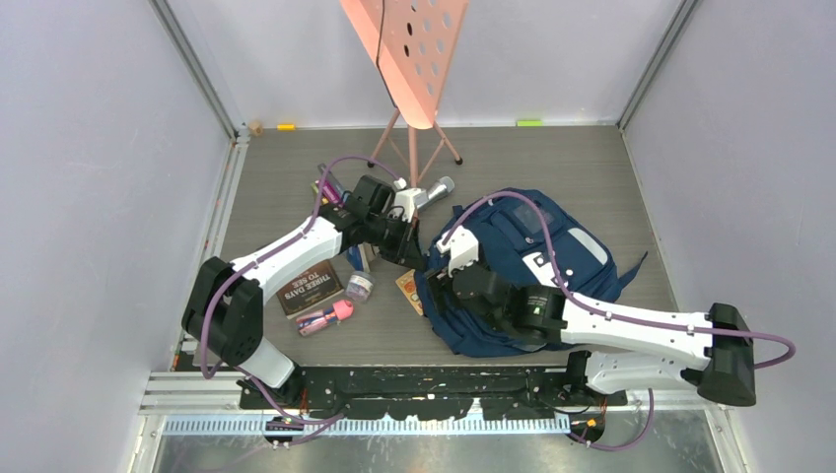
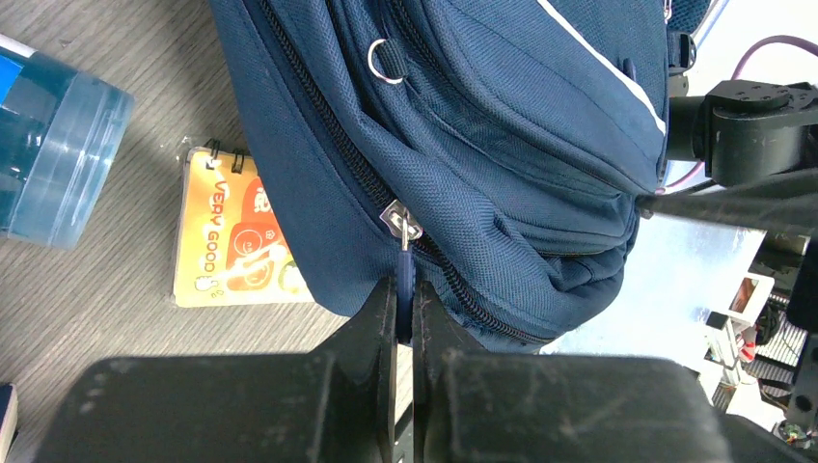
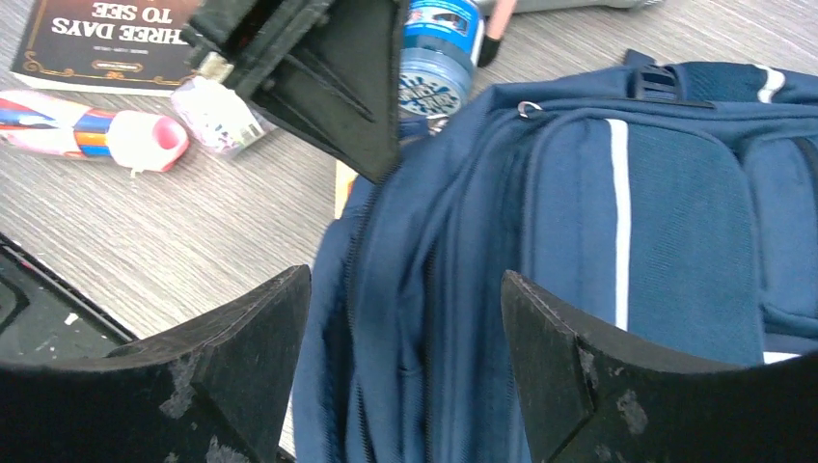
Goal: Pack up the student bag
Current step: Unzip the student bag at the center of the board.
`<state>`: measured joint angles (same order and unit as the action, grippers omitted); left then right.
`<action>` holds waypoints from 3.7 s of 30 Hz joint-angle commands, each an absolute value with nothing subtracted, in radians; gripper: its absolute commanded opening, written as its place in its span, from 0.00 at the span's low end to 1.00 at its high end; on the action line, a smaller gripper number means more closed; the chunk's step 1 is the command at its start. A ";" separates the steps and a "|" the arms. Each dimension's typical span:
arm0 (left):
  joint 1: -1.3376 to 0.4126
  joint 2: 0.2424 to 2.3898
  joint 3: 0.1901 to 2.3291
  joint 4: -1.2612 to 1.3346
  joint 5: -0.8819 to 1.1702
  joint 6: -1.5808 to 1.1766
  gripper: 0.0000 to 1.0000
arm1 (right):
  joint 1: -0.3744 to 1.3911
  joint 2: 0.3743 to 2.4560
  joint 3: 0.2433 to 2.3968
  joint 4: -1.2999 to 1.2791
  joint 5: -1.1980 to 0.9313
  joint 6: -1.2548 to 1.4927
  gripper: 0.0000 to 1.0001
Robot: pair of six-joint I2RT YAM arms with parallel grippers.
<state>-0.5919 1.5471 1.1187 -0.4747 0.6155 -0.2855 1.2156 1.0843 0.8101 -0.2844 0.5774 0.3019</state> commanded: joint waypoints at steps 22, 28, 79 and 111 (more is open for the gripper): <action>-0.596 1.516 1.123 -0.397 0.683 -0.287 0.00 | 1.225 1.203 0.777 -0.208 0.872 0.408 0.49; -0.598 1.513 1.123 -0.396 0.683 -0.284 0.00 | 1.216 1.253 0.775 -0.206 0.825 0.420 0.48; -0.713 1.935 1.399 -0.044 0.212 -0.398 0.00 | 1.209 0.641 1.131 -0.707 0.762 0.179 0.00; -0.717 1.225 1.078 -0.454 -0.079 -0.403 0.92 | 0.690 0.893 1.037 -0.548 0.812 0.299 0.00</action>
